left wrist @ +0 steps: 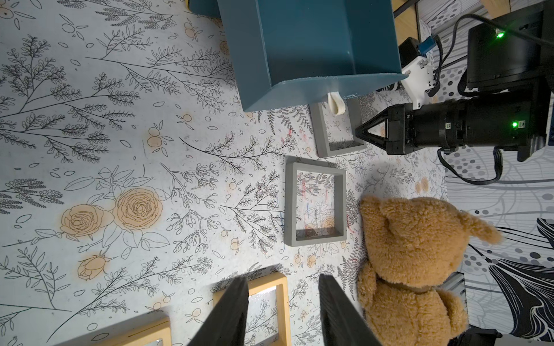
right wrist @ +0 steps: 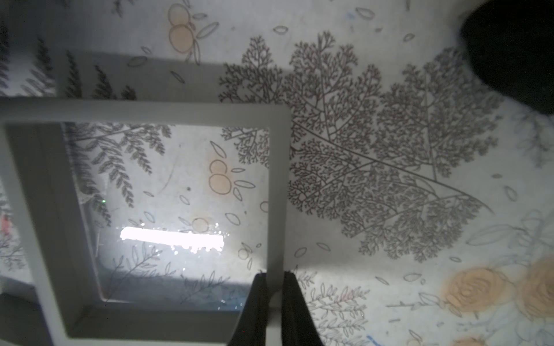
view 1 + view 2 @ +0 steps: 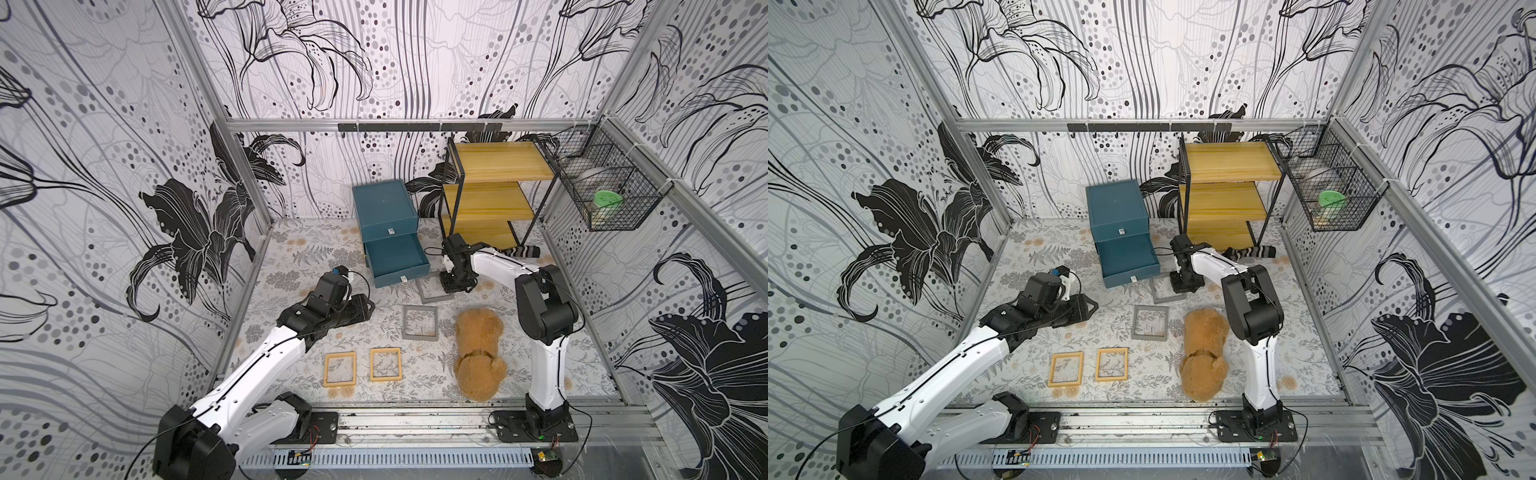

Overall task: Place the brooch boxes into the drawer by color
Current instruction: Pick up the brooch box from the center of the board.

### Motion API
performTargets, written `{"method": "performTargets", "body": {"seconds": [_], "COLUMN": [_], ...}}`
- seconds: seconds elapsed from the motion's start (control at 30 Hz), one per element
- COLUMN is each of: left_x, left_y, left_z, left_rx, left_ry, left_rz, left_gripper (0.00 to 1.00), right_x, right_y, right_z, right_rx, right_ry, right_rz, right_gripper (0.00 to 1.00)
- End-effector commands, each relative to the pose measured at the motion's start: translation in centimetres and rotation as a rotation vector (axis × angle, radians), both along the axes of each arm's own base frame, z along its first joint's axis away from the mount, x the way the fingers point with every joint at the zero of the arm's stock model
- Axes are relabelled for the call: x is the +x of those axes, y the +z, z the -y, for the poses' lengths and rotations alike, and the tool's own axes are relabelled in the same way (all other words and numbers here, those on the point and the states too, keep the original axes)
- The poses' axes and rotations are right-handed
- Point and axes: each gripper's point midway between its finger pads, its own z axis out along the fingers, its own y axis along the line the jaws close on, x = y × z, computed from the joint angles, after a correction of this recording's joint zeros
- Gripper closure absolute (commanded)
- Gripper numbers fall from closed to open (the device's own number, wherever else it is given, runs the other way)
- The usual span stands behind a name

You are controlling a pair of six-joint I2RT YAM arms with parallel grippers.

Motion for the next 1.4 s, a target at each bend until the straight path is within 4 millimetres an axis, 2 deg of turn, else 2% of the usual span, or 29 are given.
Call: {"method": "performTargets", "body": {"seconds": [0.0, 0.5, 0.67, 0.77, 1.03, 1.2, 1.37], "left_x": [0.9, 0.4, 0.1, 0.0, 0.1, 0.2, 0.5], "left_y": [2.3, 3.1, 3.7, 4.0, 5.1, 5.4, 6.2], "left_z": [1.2, 2.5, 3.0, 3.1, 3.3, 3.0, 2.3], "left_rx": [-0.033, -0.046, -0.05, -0.039, -0.043, -0.042, -0.032], "left_ry": [-0.04, -0.127, -0.145, -0.158, -0.155, -0.129, -0.079], "left_rz": [0.076, 0.09, 0.102, 0.107, 0.126, 0.122, 0.131], "left_gripper": [0.57, 0.58, 0.58, 0.58, 0.59, 0.59, 0.59], "right_x": [-1.6, -5.4, -5.2, -4.7, -2.6, -1.3, 0.1], "right_y": [0.1, 5.1, 7.5, 9.8, 17.2, 20.4, 21.9], "right_z": [0.9, 5.5, 6.3, 6.4, 5.6, 3.2, 0.6], "right_rx": [-0.076, -0.173, -0.155, -0.15, -0.1, -0.07, -0.024], "right_ry": [0.0, -0.211, -0.264, -0.277, -0.281, -0.216, -0.167], "right_rz": [-0.024, 0.012, 0.057, 0.097, 0.224, 0.292, 0.325], "right_gripper": [1.0, 1.0, 1.0, 1.0, 1.0, 1.0, 1.0]}}
